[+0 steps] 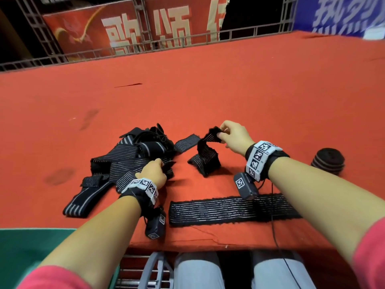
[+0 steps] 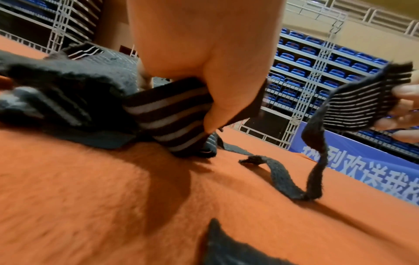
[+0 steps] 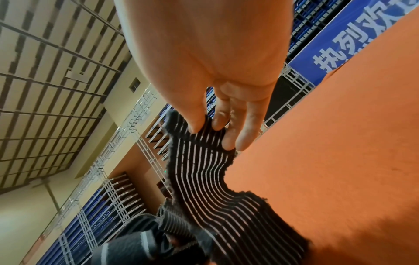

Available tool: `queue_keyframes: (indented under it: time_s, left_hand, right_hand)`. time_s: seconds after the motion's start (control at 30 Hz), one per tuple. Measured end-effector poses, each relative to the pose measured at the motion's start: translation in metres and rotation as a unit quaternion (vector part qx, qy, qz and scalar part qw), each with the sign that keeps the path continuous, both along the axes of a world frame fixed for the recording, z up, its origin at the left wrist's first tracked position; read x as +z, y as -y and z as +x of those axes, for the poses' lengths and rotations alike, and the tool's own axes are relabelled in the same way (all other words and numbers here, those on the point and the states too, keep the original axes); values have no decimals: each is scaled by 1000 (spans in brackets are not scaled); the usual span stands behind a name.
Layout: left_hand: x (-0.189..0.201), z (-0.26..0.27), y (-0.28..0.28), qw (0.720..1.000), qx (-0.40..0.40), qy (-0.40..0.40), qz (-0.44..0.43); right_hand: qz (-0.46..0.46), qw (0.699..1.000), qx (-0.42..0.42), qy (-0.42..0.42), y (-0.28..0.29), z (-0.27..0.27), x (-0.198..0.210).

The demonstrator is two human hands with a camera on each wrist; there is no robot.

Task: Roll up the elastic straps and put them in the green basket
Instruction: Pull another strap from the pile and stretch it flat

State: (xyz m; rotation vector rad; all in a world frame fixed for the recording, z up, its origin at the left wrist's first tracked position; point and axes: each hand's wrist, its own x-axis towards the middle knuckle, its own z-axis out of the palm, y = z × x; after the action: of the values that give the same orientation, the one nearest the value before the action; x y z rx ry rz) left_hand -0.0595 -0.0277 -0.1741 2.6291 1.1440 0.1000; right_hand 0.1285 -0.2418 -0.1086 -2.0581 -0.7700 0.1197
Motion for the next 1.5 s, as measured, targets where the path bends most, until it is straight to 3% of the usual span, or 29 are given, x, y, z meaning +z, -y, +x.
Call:
queue_keyframes:
  time_s: [0.1,0.2,0.4,0.57,0.73,0.83,1.13,1.33,1.5]
  left_hand:
    - [9,4,8,998,-45,-38,-17]
    - [22,12,22,994,-99,-25,-32]
    - [67,33,63,956,-189,199,-105]
    - [95,40,92,929,-228,280,-84]
    - [97,34,101,942,-218,249,-49]
    - [100,27,109,939,-228,252,-60]
    - [118,26,123,921,-242,305,-23]
    - [128,20,125,921,-217,318,-68]
    - [133,15,129,940,-238,244,-17]
  right_hand:
    - [2,1000,18,12,1,-4,10]
    - [11,999,22,32,2,-9,22]
    - [7,996,63,62,9,-23,41]
    - [22,994,101,21,17,-35,51]
    - [114,979,92,-142,29,-45,58]
    - [133,971,82,-179,34,-49,61]
    - [185,954,117,-205,38,-62,70]
    - [51,972,169,-156,47,-59,57]
    - [42,978,167,-114,41,-67,48]
